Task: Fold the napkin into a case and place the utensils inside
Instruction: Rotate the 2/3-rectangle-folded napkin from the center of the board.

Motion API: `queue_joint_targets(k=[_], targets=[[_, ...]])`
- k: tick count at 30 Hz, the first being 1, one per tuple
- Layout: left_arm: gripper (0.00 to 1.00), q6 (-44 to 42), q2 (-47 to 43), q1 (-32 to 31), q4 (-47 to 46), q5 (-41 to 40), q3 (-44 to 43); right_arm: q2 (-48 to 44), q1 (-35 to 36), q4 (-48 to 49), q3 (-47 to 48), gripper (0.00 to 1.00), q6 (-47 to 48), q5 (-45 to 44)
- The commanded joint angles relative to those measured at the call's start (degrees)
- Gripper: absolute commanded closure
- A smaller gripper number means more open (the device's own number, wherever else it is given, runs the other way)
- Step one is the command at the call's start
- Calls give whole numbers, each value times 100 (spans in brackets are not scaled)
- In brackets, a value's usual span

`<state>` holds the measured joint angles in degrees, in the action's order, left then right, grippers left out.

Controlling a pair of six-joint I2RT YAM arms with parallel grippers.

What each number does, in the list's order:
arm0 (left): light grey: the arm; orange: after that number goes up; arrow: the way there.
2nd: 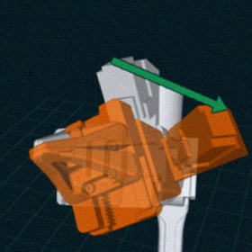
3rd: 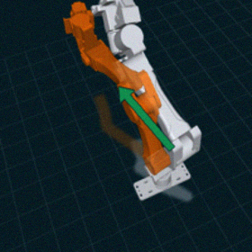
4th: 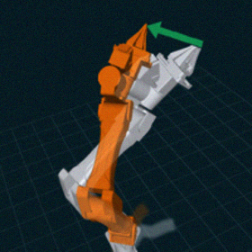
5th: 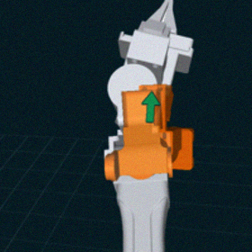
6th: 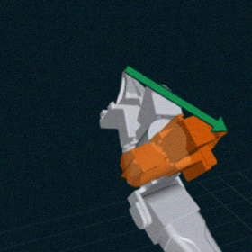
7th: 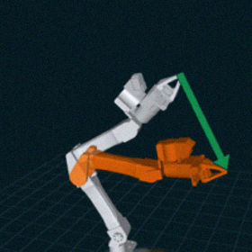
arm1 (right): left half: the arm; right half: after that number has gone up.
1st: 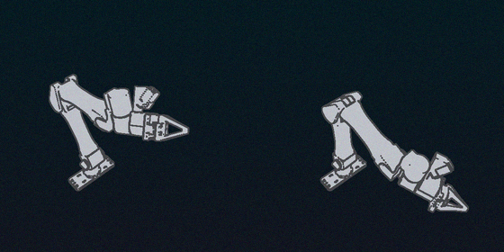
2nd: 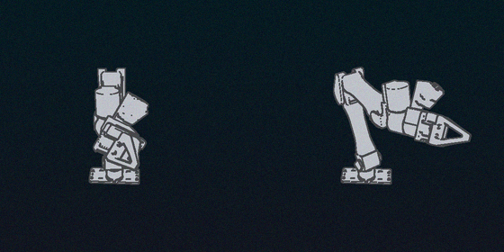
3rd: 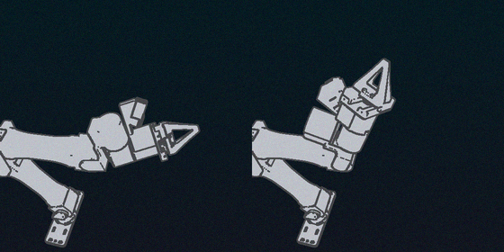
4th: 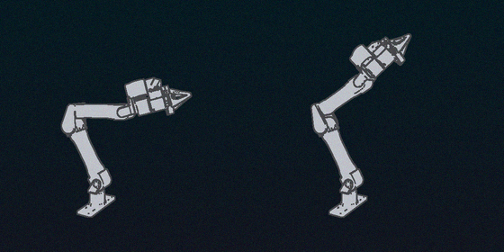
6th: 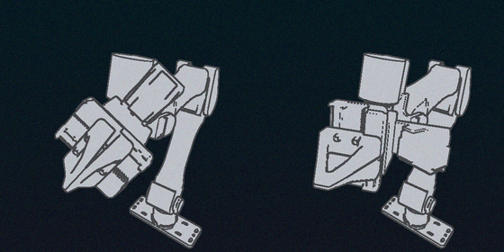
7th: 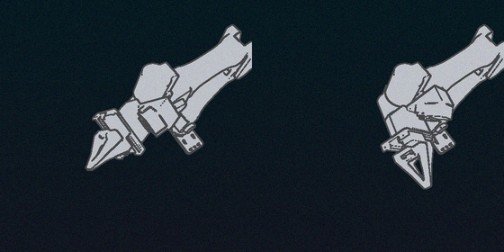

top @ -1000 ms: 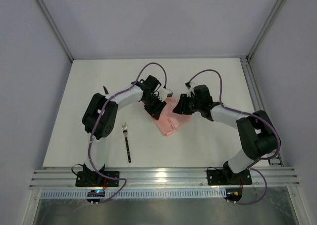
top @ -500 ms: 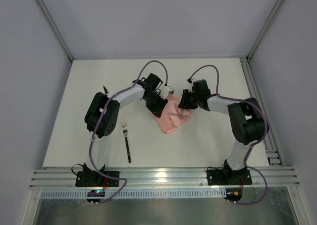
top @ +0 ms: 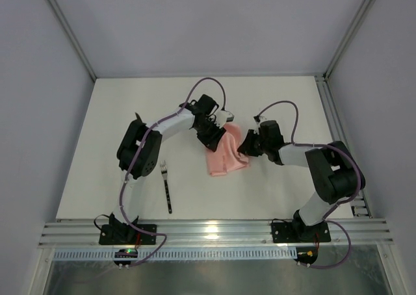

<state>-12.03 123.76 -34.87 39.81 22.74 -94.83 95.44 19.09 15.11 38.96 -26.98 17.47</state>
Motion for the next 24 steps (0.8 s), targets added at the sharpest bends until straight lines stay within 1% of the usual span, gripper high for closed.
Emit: queue_joint_targets(k=[1,4,5,6,8,9,10,11,12,13,14,15,16,17,18,19,20,21,23,24], targets=[[56,-62,78,-28,132,-6,-97,-455,138,-210,-424,83,-219,-280],[56,-395,86,-28,272,46,-54,-1043,428,-517,-635,82,-290,-262],[56,-518,86,-28,299,98,-19,-1228,507,-762,-670,81,-290,-262],[56,-772,69,-37,325,134,25,-1630,612,-886,-757,76,-281,-262],[57,-1010,-1,-55,352,143,157,-2019,596,-1228,-872,69,-238,-157],[57,-1229,-28,-72,360,125,192,-2194,561,-1413,-855,62,-159,-174],[57,-1336,-45,-142,378,108,227,-2448,387,-1615,-811,59,-36,-183],[57,-1441,-98,-177,387,64,306,-2538,254,-2008,-672,57,261,-235],[57,-1616,-124,-221,378,64,359,-2582,105,-2169,-583,55,412,-262],[57,-1714,-159,-274,369,38,403,-2548,-236,-2275,-461,54,561,-219],[57,-1793,-177,-388,361,3,447,-2469,-405,-2346,-338,52,841,-88],[57,-1837,-221,-458,352,-76,517,-2329,-554,-2346,-6,50,957,253],[57,-1925,-230,-520,334,-112,553,-2154,-686,-2364,224,50,1080,396],[57,-1952,-247,-625,317,-147,570,-1665,-853,-2434,478,49,1220,528],[57,-1961,-265,-661,299,-182,588,-1364,-881,-2521,1099,49,1605,694],[57,-1952,-256,-679,282,-217,579,-1048,-907,-2653,1479,48,1782,652],[57,-1943,-248,-687,281,-252,571,-410,-907,-2941,1848,48,1941,626],[57,-1935,-248,-696,264,-279,579,-116,-899,-3048,2531,48,2325,747],[57,-1917,-256,-696,229,-401,588,429,-890,-3277,3141,46,2635,1160],[57,-1926,-256,-714,220,-437,588,928,-890,-3374,3675,46,2976,1327]])
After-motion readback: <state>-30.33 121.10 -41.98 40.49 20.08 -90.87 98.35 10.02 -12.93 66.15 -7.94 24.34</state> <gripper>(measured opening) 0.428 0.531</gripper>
